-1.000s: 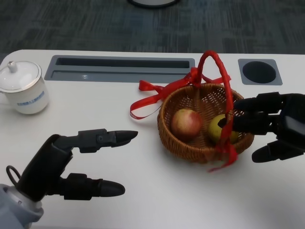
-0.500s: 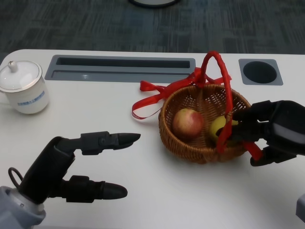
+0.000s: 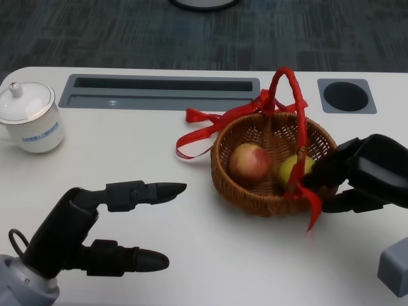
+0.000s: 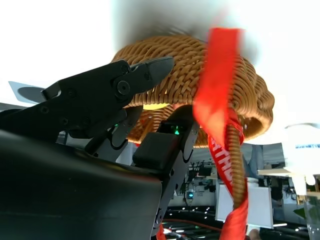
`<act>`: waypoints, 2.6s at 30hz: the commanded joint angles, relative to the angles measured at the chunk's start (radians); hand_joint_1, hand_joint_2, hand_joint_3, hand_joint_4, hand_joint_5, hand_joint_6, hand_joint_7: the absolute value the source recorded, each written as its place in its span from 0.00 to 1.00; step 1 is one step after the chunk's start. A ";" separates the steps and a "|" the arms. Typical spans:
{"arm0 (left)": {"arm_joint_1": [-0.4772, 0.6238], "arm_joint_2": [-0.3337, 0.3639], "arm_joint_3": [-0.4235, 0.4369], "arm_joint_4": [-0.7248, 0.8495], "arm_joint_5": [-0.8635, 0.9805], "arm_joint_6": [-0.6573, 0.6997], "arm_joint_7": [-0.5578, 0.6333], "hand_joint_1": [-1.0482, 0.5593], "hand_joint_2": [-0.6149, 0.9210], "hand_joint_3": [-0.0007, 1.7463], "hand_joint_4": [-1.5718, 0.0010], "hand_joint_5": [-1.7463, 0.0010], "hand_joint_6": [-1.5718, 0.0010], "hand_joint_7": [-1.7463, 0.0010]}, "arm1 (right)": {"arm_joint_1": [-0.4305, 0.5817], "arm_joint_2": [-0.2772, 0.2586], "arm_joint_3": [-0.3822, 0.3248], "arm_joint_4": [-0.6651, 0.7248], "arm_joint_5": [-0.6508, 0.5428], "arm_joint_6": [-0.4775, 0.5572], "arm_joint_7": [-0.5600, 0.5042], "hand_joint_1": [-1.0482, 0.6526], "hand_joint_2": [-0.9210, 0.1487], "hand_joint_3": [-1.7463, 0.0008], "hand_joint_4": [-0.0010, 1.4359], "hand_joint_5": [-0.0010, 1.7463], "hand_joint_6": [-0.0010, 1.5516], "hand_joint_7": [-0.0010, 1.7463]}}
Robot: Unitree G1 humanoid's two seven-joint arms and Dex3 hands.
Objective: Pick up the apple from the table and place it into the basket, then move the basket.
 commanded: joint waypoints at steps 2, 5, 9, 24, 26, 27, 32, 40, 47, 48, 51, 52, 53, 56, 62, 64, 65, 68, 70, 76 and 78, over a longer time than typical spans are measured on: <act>0.013 0.006 0.013 -0.016 -0.005 -0.015 0.011 0.40 0.85 0.00 0.45 1.00 0.49 1.00 | 0.018 0.008 -0.019 -0.037 0.057 -0.020 0.039 0.48 0.04 1.00 0.80 0.03 0.69 0.02; 0.013 0.001 0.012 -0.016 0.001 -0.015 0.016 0.41 0.85 0.00 0.45 1.00 0.49 1.00 | 0.021 0.007 -0.022 -0.073 0.070 -0.016 0.055 0.48 0.04 1.00 0.79 0.02 0.68 0.02; 0.010 -0.005 0.012 -0.011 0.003 -0.024 0.017 0.41 0.85 0.00 0.45 1.00 0.49 1.00 | 0.023 0.000 -0.026 -0.114 0.076 -0.009 0.082 0.49 0.05 1.00 0.78 0.01 0.67 0.01; 0.018 -0.011 0.015 -0.003 0.005 -0.037 0.025 0.42 0.85 0.00 0.45 1.00 0.49 1.00 | -0.005 -0.021 -0.080 -0.057 0.114 0.043 0.106 0.49 0.07 1.00 0.81 0.01 0.70 0.01; 0.017 -0.010 0.015 -0.001 0.006 -0.041 0.024 0.42 0.85 0.00 0.45 1.00 0.49 1.00 | -0.012 -0.025 -0.095 -0.031 0.130 0.056 0.121 0.49 0.08 1.00 0.81 0.01 0.70 0.01; 0.017 -0.009 0.015 0.001 0.005 -0.043 0.023 0.41 0.85 0.00 0.44 1.00 0.49 1.00 | -0.016 -0.027 -0.102 -0.018 0.139 0.063 0.131 0.50 0.08 1.00 0.81 0.01 0.70 0.01; 0.014 -0.007 0.014 0.009 -0.001 -0.053 0.019 0.41 0.85 0.00 0.44 1.00 0.49 1.00 | -0.038 -0.035 -0.133 0.042 0.179 0.129 0.169 0.50 0.08 1.00 0.81 0.01 0.70 0.01; 0.016 -0.006 0.015 0.005 -0.003 -0.049 0.020 0.41 0.84 0.00 0.44 1.00 0.49 1.00 | -0.073 -0.041 -0.181 0.102 0.236 0.271 0.244 0.51 0.08 1.00 0.81 0.00 0.69 0.00; 0.020 -0.003 0.018 0.000 -0.005 -0.041 0.021 0.42 0.84 0.00 0.44 1.00 0.48 1.00 | -0.097 -0.045 -0.184 0.121 0.237 0.373 0.278 0.51 0.08 1.00 0.84 0.01 0.69 0.00; 0.019 -0.002 0.018 0.002 -0.007 -0.042 0.020 0.42 0.84 0.00 0.44 1.00 0.48 1.00 | -0.101 -0.045 -0.174 0.123 0.226 0.384 0.274 0.51 0.08 1.00 0.84 0.01 0.69 0.00; 0.016 0.001 0.019 0.006 -0.011 -0.044 0.016 0.42 0.84 0.00 0.44 1.00 0.48 1.00 | -0.115 -0.041 -0.140 0.129 0.192 0.409 0.272 0.50 0.06 0.99 0.81 0.00 0.68 0.00; 0.016 0.001 0.019 0.006 -0.011 -0.044 0.016 0.42 0.84 0.00 0.44 1.00 0.48 1.00 | -0.118 -0.039 -0.130 0.130 0.183 0.413 0.272 0.49 0.05 0.99 0.80 0.00 0.68 0.00; 0.016 0.001 0.019 0.005 -0.010 -0.043 0.017 0.42 0.84 0.00 0.44 1.00 0.48 1.00 | -0.121 -0.037 -0.119 0.131 0.174 0.414 0.270 0.49 0.05 0.99 0.79 0.00 0.68 0.00; 0.020 0.000 0.019 -0.001 -0.008 -0.039 0.021 0.42 0.84 0.00 0.43 1.00 0.48 1.00 | -0.128 -0.029 -0.091 0.133 0.153 0.412 0.259 0.49 0.05 1.00 0.77 0.00 0.68 0.00; 0.024 0.004 0.022 -0.004 -0.006 -0.043 0.020 0.42 0.84 0.00 0.43 1.00 0.48 1.00 | -0.137 -0.013 -0.066 0.136 0.147 0.420 0.260 0.48 0.03 0.99 0.76 0.00 0.68 0.00; 0.026 0.005 0.023 -0.007 -0.003 -0.040 0.021 0.42 0.84 0.00 0.44 1.00 0.48 1.00 | -0.136 -0.009 -0.066 0.137 0.152 0.423 0.260 0.48 0.03 1.00 0.76 0.00 0.68 0.00; 0.027 0.006 0.024 -0.009 -0.002 -0.038 0.021 0.42 0.84 0.00 0.44 1.00 0.48 1.00 | -0.135 -0.008 -0.068 0.138 0.154 0.424 0.260 0.48 0.03 1.00 0.75 0.00 0.68 0.00; 0.030 0.008 0.025 -0.010 -0.004 -0.036 0.018 0.42 0.84 0.00 0.44 1.00 0.48 1.00 | -0.131 -0.007 -0.072 0.140 0.160 0.431 0.256 0.49 0.04 1.00 0.76 0.00 0.67 0.00; 0.032 0.009 0.025 -0.012 -0.006 -0.036 0.016 0.42 0.84 0.00 0.44 1.00 0.48 1.00 | -0.127 -0.007 -0.077 0.142 0.166 0.434 0.254 0.49 0.04 1.00 0.76 0.00 0.66 0.00; 0.037 0.009 0.026 -0.017 -0.001 -0.035 0.019 0.42 0.84 0.00 0.44 1.00 0.48 1.00 | -0.110 -0.016 -0.109 0.137 0.206 0.383 0.246 0.42 0.16 1.00 0.59 0.00 0.50 0.00; 0.037 0.009 0.027 -0.016 0.004 -0.035 0.021 0.42 0.84 0.00 0.44 1.00 0.48 1.00 | -0.104 -0.022 -0.122 0.128 0.223 0.348 0.244 0.38 0.18 1.00 0.53 0.00 0.43 0.00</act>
